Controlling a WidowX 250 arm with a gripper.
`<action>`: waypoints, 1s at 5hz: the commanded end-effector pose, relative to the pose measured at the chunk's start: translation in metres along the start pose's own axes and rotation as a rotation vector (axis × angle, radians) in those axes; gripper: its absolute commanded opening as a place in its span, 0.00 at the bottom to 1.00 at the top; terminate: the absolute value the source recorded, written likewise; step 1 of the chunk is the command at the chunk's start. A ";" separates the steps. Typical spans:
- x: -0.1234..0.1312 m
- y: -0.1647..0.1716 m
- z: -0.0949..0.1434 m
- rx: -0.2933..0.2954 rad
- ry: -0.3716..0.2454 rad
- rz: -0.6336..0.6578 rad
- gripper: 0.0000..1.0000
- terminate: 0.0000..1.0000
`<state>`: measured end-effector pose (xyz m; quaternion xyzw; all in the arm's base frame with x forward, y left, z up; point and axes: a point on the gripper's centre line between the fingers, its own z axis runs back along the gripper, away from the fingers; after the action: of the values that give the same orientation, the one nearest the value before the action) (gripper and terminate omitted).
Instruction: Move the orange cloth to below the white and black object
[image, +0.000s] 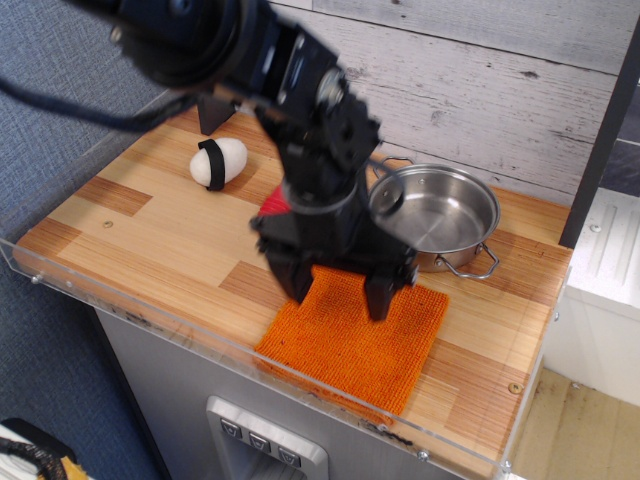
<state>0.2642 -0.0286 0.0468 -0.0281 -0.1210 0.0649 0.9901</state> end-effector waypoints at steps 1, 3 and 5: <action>-0.004 -0.008 -0.014 0.030 0.042 -0.061 1.00 0.00; -0.012 0.002 -0.024 0.081 0.070 -0.099 1.00 0.00; -0.020 0.022 -0.034 0.117 0.085 -0.100 1.00 0.00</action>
<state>0.2533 -0.0152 0.0071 0.0288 -0.0761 0.0172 0.9965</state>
